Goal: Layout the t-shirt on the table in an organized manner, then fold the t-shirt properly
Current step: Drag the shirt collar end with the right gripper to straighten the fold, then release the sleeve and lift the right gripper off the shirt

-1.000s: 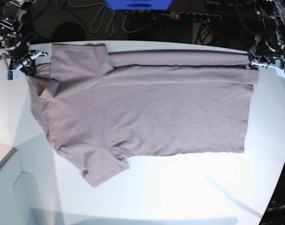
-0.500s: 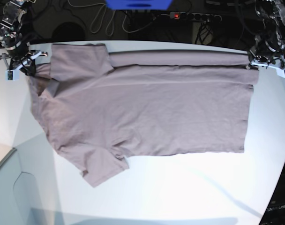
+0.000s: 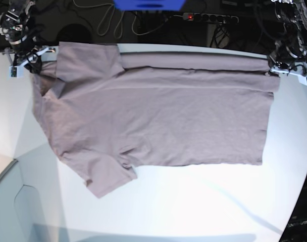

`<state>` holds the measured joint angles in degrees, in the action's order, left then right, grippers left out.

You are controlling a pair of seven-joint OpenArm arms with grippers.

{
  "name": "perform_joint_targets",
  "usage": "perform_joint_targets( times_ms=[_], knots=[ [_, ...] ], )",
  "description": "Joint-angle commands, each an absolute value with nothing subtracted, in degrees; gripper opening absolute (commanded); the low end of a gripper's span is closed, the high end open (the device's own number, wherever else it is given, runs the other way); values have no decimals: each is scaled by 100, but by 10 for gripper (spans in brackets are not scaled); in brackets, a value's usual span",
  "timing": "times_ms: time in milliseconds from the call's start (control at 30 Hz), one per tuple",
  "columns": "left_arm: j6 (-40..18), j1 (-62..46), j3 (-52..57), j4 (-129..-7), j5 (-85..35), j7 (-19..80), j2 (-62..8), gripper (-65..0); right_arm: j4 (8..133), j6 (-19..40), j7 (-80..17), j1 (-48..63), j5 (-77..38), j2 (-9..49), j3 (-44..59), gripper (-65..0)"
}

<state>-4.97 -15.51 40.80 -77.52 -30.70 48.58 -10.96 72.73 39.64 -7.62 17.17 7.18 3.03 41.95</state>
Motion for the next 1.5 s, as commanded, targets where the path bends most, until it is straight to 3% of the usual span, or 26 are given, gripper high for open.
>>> perform_joint_targets(
  times_ms=[0,833,1167,1467],
  knots=[
    [-435,-1560,4110,-7785,-2976,4866,-1174,-650,7363,4000,-1174,1886,980,259,4189,-650],
    [-435,-1499,4110,-7776,-2967,4901,-1165,-650,7574,4000,-1209,1912,998,119,4479,-650],
    [-435,-1499,4110,-7776,-3002,4901,-1156,-650,7600,4000,-1182,1938,989,110,4611,-355],
    [-435,-1490,4110,-7776,-3002,4901,-1138,-650,7600,4000,-1182,1886,980,84,5059,-337]
  ],
)
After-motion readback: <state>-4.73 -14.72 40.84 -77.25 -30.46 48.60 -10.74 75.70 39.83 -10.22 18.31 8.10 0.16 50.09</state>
